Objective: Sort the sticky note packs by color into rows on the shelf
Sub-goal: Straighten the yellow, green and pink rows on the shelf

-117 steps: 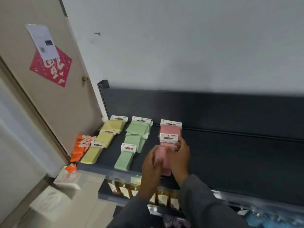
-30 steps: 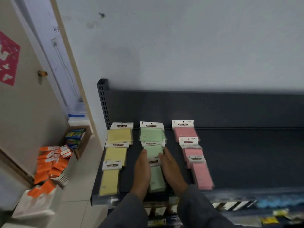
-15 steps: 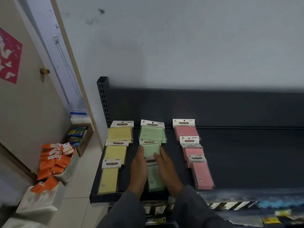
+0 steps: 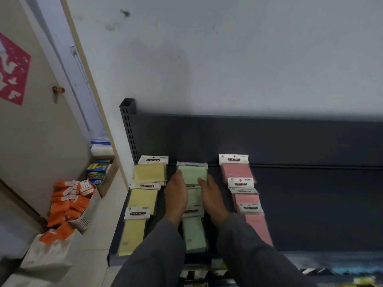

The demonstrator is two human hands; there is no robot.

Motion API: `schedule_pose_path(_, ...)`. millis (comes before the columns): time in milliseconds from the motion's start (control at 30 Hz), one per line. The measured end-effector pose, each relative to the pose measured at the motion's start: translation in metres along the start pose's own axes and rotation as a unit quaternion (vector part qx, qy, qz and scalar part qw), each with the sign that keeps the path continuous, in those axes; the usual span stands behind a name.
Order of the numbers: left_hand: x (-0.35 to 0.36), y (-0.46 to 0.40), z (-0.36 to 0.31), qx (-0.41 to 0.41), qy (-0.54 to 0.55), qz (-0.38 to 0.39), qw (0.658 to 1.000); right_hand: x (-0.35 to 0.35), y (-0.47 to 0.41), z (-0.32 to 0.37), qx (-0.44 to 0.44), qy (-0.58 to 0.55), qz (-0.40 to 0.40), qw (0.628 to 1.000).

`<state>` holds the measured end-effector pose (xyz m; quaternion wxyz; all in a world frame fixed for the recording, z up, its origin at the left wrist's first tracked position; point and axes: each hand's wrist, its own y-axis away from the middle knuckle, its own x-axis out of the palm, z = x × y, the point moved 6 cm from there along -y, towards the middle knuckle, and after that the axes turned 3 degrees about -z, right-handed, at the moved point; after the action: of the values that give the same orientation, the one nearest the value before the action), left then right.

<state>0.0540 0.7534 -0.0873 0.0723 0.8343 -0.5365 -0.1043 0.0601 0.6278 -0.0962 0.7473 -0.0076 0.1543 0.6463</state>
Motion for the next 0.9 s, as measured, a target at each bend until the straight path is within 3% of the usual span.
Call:
schedule_pose_path(267,-0.004,-0.008,-0.017,0.034,-0.011,-0.034,0.999,-0.011,-0.008,0.015,0.024,-0.016,-0.028,0.999)
schedule_pose_path(433,0.014,-0.041,-0.019,-0.028,-0.019,0.016,0.999,-0.006,-0.039,0.015,0.005,0.000,-0.010,1.000)
schedule_pose_path(567,0.022,-0.066,0.005,-0.059,0.026,0.011,0.998,-0.001,-0.055,0.006,0.012,-0.004,0.012,1.000)
schedule_pose_path(700,0.016,-0.044,-0.008,-0.066,0.058,0.015,0.996,0.000,-0.052,0.002,0.018,-0.026,0.024,0.999)
schedule_pose_path(900,-0.024,0.045,-0.009,-0.036,0.128,-0.021,0.991,-0.019,0.030,0.006,0.030,-0.056,-0.055,0.996)
